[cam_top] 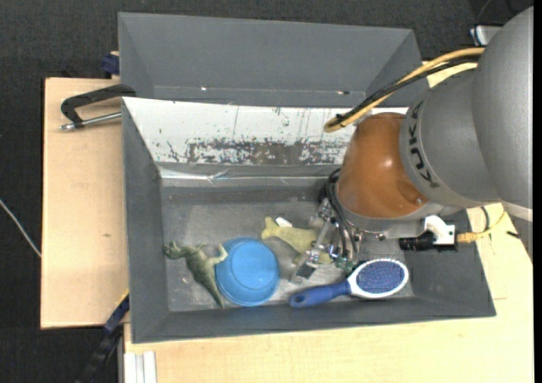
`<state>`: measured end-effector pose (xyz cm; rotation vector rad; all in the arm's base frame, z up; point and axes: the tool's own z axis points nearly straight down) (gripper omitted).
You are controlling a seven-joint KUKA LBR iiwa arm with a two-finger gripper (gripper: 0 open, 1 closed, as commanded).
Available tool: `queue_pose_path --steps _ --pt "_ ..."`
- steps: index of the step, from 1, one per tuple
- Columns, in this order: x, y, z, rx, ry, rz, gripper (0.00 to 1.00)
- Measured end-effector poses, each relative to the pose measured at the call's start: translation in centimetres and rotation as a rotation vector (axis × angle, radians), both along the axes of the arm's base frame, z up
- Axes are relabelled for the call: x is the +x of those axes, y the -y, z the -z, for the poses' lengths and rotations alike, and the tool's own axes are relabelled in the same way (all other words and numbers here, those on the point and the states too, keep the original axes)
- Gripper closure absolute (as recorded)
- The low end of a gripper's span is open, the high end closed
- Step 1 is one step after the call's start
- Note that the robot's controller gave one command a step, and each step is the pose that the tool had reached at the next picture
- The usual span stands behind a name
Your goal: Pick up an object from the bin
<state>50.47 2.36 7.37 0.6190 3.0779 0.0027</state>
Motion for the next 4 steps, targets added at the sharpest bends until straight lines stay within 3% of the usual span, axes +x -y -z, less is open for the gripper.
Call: queue_pose_path --steps 1,2,3,4 --pt "-0.1 -0.2 -0.3 0.004 -0.009 -0.003 1.00" --pt "0.0 -0.2 -0.8 0.000 0.001 -0.004 1.00" --pt "0.3 -0.3 -6.4 0.000 0.008 -0.006 1.00" --pt "0.4 -0.4 -6.8 -0.001 0.003 -0.007 1.00"
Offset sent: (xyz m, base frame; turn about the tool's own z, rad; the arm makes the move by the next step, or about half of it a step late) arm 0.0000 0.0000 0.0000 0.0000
